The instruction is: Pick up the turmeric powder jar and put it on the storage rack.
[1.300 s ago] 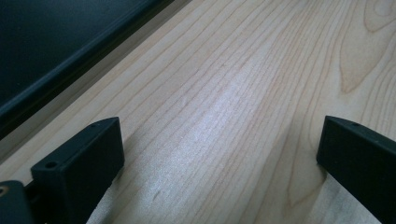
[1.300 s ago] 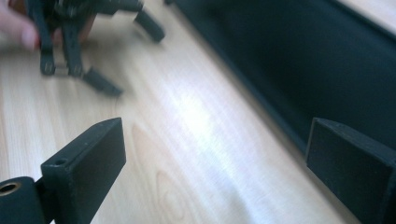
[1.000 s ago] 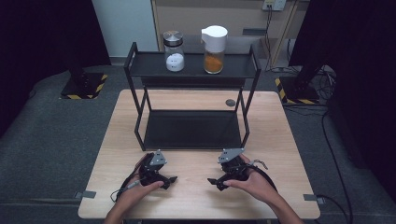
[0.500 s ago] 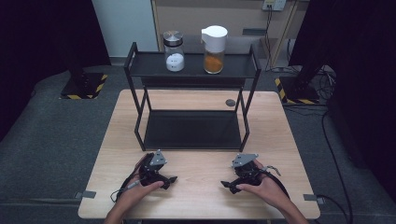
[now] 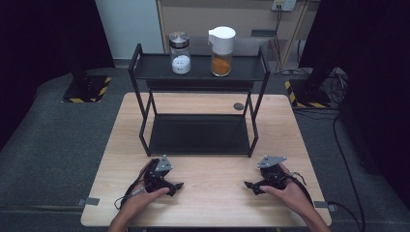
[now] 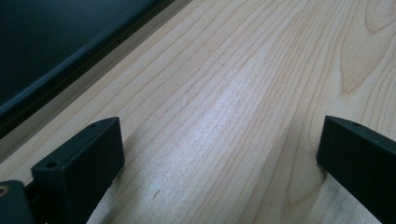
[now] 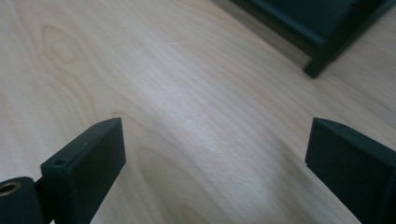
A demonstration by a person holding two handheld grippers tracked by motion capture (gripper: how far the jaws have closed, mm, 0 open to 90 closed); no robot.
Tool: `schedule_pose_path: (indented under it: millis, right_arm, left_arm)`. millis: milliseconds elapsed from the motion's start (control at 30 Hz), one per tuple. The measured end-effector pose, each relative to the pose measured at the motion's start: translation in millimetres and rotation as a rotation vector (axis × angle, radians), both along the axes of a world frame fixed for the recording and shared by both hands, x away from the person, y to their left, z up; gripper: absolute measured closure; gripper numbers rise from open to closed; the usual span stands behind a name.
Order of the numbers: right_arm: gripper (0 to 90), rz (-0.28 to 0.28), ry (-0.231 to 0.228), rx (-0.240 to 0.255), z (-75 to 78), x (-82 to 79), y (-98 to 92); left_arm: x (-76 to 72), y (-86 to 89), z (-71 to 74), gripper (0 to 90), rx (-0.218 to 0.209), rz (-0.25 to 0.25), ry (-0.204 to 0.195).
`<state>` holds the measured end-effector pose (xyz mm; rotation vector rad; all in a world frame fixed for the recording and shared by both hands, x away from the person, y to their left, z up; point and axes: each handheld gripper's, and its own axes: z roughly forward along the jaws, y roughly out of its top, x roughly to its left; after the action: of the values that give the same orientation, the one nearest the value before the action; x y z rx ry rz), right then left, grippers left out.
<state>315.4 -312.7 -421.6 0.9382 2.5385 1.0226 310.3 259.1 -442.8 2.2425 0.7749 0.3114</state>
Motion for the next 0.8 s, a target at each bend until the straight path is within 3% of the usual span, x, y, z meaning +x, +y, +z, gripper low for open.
schedule_pose_path:
  millis: [433,667,800]
  right_arm:
    - [5.6,-0.136,0.014,0.002,-9.9,13.1,-16.2]
    - [3.3,-0.134,-0.008,-0.012,-12.7,11.0,-13.2]
    - [2.8,-0.134,-0.018,0.008,-16.5,8.4,-16.6]
  left_arm:
    - [0.0,0.0,0.0,0.0,0.000,0.000,0.000]
    - [-0.2,-0.1,0.0,0.0,0.000,0.001,0.000]
    - [-0.6,-0.3,0.1,0.0,0.001,0.003,0.000]
